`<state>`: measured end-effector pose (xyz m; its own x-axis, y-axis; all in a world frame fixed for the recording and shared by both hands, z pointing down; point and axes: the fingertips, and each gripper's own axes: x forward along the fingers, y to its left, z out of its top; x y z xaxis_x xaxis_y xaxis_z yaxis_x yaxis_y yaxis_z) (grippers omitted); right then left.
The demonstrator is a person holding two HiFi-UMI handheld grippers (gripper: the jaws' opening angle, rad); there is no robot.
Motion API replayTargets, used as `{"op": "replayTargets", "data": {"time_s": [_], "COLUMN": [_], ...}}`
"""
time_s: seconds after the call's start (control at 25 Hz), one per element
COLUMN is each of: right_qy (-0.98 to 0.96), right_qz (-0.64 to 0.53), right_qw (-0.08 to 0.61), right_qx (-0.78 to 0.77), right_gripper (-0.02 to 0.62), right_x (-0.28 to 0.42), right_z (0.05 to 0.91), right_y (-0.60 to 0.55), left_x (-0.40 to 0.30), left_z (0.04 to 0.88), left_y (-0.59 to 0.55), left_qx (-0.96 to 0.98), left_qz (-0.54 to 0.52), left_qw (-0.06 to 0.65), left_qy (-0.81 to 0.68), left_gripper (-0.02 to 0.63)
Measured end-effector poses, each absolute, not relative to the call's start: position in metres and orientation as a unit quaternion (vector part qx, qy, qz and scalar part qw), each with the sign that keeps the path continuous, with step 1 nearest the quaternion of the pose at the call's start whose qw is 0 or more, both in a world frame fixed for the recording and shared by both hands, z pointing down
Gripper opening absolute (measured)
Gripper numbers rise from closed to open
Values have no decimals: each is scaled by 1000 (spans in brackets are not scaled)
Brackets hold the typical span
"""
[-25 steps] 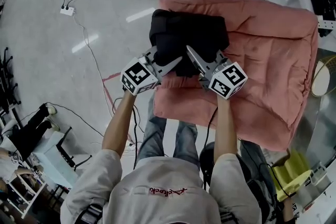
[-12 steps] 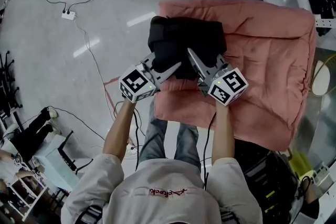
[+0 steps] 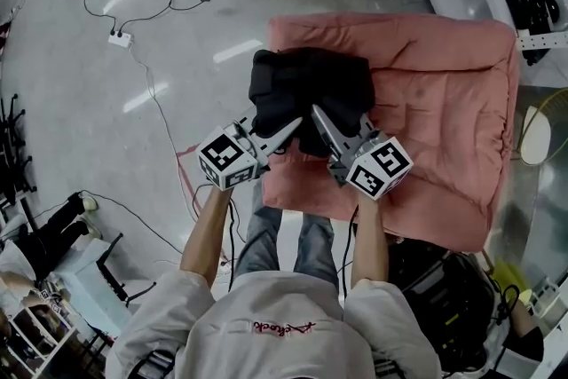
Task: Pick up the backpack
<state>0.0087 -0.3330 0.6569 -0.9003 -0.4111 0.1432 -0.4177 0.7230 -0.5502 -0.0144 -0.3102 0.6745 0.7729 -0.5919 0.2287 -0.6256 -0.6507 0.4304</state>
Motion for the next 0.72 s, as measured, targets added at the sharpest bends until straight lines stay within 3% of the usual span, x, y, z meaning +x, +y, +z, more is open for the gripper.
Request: {"op": "replayTargets", "data": {"time_s": [0.72], "right_qy": [-921], "right_qz": [288], "right_qw": [-14], "right_qx": [261], "right_gripper": [48], "right_x": [8], "right_z": [521], "right_y": [-284], "left_x": [-25], "left_z": [535], "left_y": [-263], "left_qx": [910], "left_qz": [-17], "left_qw": [239], "left_qy": [-339], "left_gripper": [52]}}
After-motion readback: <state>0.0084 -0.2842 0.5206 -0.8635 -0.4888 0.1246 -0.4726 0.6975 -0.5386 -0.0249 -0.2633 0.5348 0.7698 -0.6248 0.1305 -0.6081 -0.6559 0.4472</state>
